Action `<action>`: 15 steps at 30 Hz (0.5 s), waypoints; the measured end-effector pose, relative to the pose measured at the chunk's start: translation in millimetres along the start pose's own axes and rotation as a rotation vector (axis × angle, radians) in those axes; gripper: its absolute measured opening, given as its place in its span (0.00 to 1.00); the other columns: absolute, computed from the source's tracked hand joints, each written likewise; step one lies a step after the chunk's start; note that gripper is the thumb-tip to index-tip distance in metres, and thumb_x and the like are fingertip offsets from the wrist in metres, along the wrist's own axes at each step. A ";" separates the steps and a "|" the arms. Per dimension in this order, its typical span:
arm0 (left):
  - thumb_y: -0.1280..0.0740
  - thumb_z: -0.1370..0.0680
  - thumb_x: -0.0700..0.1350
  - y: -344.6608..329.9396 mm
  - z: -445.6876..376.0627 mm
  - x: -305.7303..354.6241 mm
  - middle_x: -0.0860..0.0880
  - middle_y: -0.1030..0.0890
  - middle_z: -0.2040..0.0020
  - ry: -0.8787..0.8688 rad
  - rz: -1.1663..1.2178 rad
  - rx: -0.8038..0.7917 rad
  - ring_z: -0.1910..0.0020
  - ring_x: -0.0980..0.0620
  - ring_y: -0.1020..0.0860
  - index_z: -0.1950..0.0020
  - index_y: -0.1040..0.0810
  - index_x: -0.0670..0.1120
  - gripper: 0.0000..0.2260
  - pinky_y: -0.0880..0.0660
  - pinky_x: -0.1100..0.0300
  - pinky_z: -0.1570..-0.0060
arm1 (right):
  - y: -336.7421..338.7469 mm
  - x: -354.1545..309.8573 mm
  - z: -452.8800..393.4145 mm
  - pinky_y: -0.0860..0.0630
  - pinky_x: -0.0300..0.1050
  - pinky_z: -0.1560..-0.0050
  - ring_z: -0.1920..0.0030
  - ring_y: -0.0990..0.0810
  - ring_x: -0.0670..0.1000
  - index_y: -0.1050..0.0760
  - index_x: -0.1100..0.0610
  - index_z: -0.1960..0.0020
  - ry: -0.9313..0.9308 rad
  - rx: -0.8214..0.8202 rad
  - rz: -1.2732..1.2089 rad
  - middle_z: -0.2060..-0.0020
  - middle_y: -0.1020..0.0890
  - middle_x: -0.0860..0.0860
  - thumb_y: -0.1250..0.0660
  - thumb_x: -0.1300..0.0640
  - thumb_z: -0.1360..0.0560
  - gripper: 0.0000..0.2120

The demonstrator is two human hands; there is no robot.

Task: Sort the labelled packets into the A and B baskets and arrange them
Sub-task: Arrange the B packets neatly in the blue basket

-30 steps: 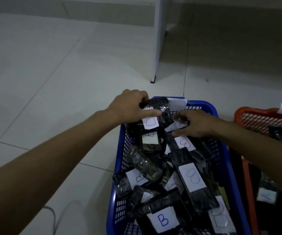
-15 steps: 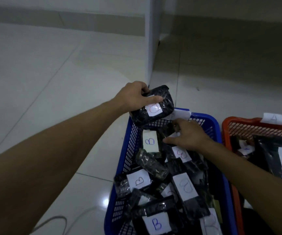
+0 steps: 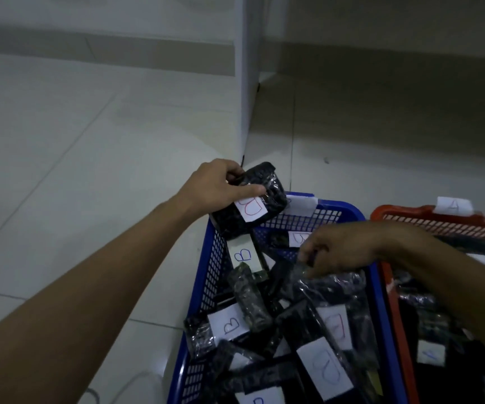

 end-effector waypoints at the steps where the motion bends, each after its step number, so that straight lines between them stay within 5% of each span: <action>1: 0.27 0.33 0.64 0.0 1.9 -1.3 0.54 0.18 0.52 -0.001 0.003 -0.001 0.53 0.56 0.20 0.44 0.19 0.50 0.24 0.28 0.64 0.62 | -10.3 1.9 -0.7 0.29 0.32 0.62 0.64 0.23 0.36 0.20 0.43 0.51 -0.025 -0.041 0.069 0.66 0.20 0.35 0.34 0.51 0.21 0.04; 3: 0.27 0.33 0.65 -1.1 4.4 -4.4 0.53 0.18 0.49 -0.001 0.005 -0.007 0.51 0.55 0.20 0.41 0.20 0.50 0.27 0.29 0.65 0.61 | -16.3 6.3 -0.9 0.24 0.37 0.55 0.57 0.22 0.39 0.19 0.45 0.46 -0.070 -0.030 0.124 0.60 0.20 0.37 0.31 0.51 0.23 0.06; 6: 0.26 0.33 0.64 4.0 6.1 -6.2 0.53 0.18 0.49 0.009 0.041 0.015 0.50 0.55 0.20 0.41 0.20 0.50 0.26 0.28 0.63 0.60 | 13.9 0.5 2.0 0.23 0.43 0.47 0.52 0.21 0.43 0.21 0.46 0.46 -0.111 0.199 0.101 0.54 0.19 0.40 0.26 0.42 0.28 0.14; 8: 0.26 0.32 0.63 12.1 8.1 -6.8 0.54 0.19 0.50 0.031 0.065 0.057 0.53 0.56 0.20 0.44 0.20 0.51 0.23 0.27 0.62 0.61 | 28.4 -11.9 -4.3 0.24 0.43 0.49 0.53 0.21 0.43 0.20 0.46 0.49 -0.091 0.315 0.020 0.55 0.19 0.41 0.29 0.35 0.29 0.17; 11: 0.25 0.32 0.62 19.7 12.4 -11.9 0.53 0.19 0.52 0.069 0.077 0.110 0.55 0.56 0.20 0.45 0.21 0.50 0.22 0.26 0.60 0.62 | 13.3 -33.4 -30.4 0.23 0.44 0.49 0.53 0.18 0.47 0.16 0.53 0.54 -0.096 0.268 -0.071 0.58 0.15 0.46 0.31 0.32 0.30 0.23; 15: 0.26 0.32 0.63 19.5 17.8 -20.9 0.52 0.18 0.53 0.095 0.104 0.139 0.55 0.54 0.19 0.46 0.22 0.50 0.23 0.26 0.60 0.64 | -3.1 -42.9 -59.8 0.25 0.41 0.63 0.60 0.19 0.48 0.20 0.55 0.57 -0.135 0.295 -0.055 0.60 0.16 0.50 0.27 0.41 0.28 0.16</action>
Point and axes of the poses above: each hand's wrist, its own z-axis away from the middle knuckle, its own y-axis out of the back of the hand, x = y × z, the point moved 8 cm from there along -z, towards the middle knuckle
